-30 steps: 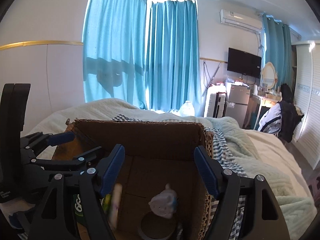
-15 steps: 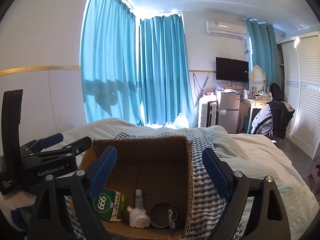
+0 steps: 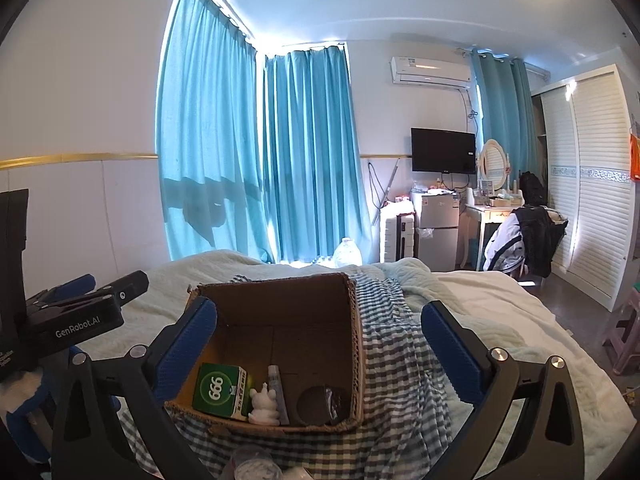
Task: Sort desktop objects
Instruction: 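Release the bear toy and toothpaste tube into the cardboard box, then grasp the clear floss-pick tub with the left gripper while the right grasps the lace cloth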
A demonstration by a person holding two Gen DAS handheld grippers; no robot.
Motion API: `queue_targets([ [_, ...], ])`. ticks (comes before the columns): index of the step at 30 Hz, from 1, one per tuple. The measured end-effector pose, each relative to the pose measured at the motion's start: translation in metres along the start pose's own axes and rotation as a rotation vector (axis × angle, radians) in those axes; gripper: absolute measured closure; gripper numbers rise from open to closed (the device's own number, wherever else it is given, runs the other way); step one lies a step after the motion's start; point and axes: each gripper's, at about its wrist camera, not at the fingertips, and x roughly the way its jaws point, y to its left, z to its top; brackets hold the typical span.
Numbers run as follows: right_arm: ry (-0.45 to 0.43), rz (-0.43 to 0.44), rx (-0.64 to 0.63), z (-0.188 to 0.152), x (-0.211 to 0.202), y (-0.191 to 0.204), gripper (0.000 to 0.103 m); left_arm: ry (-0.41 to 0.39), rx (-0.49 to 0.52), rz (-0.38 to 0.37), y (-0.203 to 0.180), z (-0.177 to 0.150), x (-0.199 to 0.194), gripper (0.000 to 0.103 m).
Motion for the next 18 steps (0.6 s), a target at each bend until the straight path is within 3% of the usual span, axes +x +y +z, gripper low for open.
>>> queue_targets([
  [4,-0.005,-0.02,0.011,-0.005,-0.014,-0.003,0.0,0.022,-0.016,-0.048,-0.001,-0.005,-0.01,0.0],
  [12,0.024,-0.05,-0.025,-0.027,-0.034,-0.004,0.0,0.01,0.027,-0.01,-0.005,-0.028,-0.031,0.0],
  [18,0.083,-0.055,-0.056,-0.059,-0.034,-0.003,0.0,0.11,-0.016,-0.005,-0.001,-0.06,-0.023,0.0],
])
